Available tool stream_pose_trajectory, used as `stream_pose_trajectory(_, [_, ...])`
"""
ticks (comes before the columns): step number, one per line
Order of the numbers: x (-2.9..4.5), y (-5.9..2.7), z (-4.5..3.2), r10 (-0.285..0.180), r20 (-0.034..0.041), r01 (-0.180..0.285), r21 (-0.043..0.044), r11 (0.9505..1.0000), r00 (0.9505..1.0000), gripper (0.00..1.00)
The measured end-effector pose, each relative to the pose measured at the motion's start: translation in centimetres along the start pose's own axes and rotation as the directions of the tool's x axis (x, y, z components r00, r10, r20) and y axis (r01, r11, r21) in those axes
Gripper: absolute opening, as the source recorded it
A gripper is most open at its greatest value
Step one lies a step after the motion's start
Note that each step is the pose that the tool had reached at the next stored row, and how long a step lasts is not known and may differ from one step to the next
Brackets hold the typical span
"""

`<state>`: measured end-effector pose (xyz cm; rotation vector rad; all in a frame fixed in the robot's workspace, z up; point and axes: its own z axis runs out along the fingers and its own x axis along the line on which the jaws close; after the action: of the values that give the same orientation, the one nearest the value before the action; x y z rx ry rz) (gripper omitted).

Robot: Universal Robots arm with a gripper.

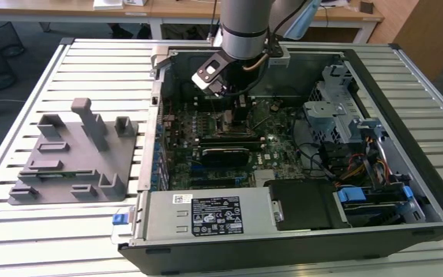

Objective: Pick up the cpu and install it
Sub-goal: 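Place the cpu into insertion slot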

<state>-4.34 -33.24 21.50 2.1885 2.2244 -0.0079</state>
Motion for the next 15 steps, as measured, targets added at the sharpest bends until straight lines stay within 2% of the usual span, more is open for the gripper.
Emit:
stream_pose_trajectory(5, [0.00, 0.00, 0.53, 0.005, 0.0002, -0.005, 0.0002, 1.0000, 1.0000, 0.54])
stream_pose_trajectory(15, [0.01, -0.02, 1.06, 0.008, 0.0002, -0.008, 0.0002, 1.0000, 1.0000, 0.54])
